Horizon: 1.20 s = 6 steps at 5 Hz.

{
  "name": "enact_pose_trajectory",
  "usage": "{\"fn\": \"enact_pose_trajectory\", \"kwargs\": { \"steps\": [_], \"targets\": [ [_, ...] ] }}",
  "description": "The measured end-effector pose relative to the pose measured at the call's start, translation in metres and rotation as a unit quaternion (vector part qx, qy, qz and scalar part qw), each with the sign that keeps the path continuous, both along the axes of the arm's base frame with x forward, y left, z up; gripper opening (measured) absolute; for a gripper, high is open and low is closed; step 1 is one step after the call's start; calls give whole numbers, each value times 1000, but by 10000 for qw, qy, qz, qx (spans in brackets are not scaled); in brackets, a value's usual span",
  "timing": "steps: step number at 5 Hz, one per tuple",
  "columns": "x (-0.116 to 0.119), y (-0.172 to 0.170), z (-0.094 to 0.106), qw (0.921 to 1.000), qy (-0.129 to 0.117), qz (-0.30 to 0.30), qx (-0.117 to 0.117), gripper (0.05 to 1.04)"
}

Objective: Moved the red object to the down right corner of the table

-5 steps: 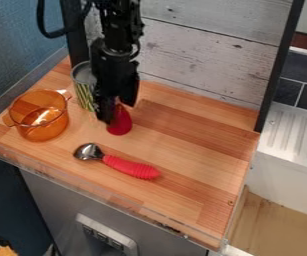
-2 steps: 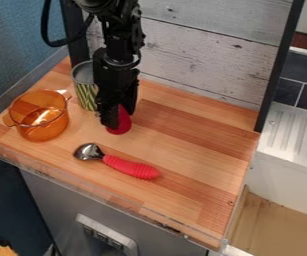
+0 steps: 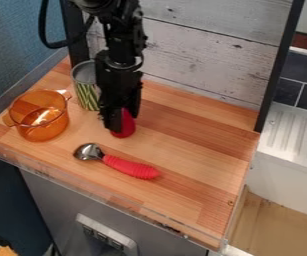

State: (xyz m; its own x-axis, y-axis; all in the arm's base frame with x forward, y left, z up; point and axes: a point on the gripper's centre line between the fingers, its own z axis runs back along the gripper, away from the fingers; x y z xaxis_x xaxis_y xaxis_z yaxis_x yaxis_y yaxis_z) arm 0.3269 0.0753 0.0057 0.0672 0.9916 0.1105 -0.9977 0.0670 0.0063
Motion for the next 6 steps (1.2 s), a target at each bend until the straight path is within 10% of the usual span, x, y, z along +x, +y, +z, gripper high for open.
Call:
{"fn": "enact_pose_trajectory", "kwargs": {
  "steps": [3, 6],
  "targets": [
    [-10, -88, 53, 9911, -680, -1080, -367, 707],
    [-59, -148, 25, 9715, -275, -2297, -516, 707]
  ]
}}
